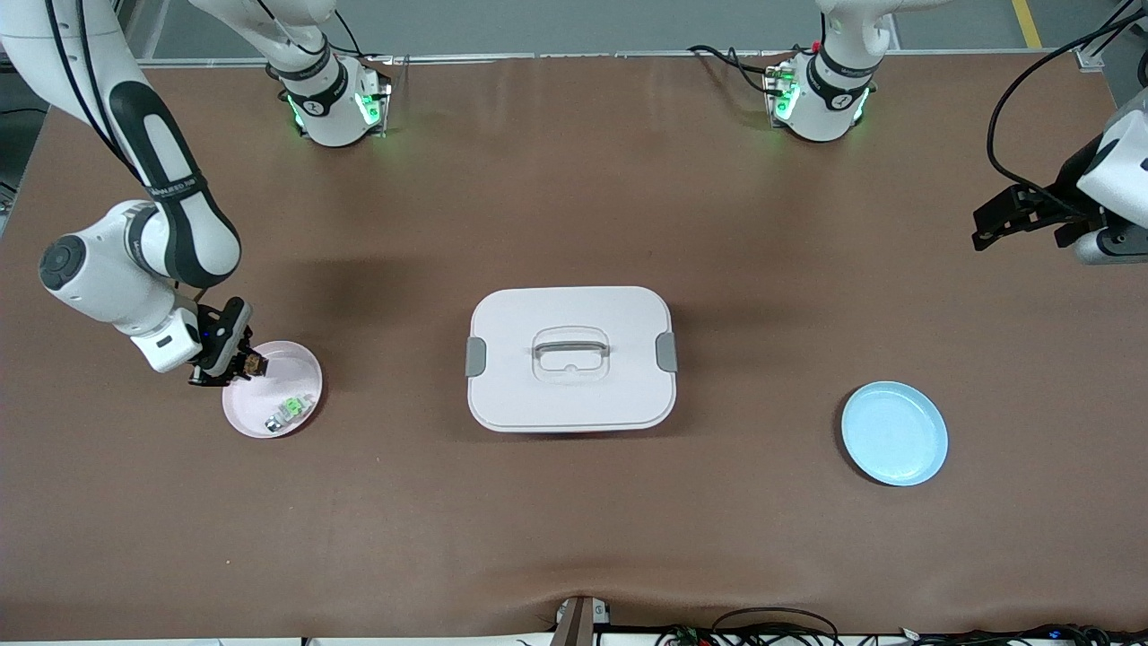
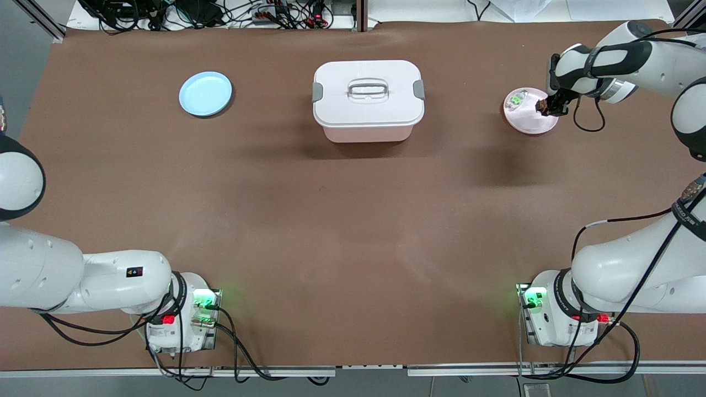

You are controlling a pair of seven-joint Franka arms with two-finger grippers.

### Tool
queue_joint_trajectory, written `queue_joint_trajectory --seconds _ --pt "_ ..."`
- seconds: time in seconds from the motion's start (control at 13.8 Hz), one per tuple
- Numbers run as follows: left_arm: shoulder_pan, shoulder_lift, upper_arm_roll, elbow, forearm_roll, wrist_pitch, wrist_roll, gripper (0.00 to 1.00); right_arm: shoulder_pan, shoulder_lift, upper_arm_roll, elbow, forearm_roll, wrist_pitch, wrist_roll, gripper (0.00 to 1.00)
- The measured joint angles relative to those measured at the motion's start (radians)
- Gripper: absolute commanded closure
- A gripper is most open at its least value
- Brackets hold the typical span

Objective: Transfer orange switch to right arm and place
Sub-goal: 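Lower the orange switch onto the pink plate beside the green switch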

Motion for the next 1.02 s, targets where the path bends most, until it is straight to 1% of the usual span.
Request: queue_joint_trajectory --seconds 0.36,0.65,1.02 --pt "-0.002 -0.001 -0.006 0.001 0.0 -0.004 0.0 0.0 0.004 0.052 0.008 0.035 0.0 0.013 -0.004 1.0" --pt "-0.009 -0.007 -0.011 0.028 0.0 -0.034 0.0 0.0 0.015 0.093 0.014 0.044 0.0 0.07 -0.004 1.0" --pt "-0.009 -0.02 -0.019 0.034 0.0 -0.043 0.011 0.0 0.019 0.11 0.015 0.047 0.0 0.082 -0.004 1.0"
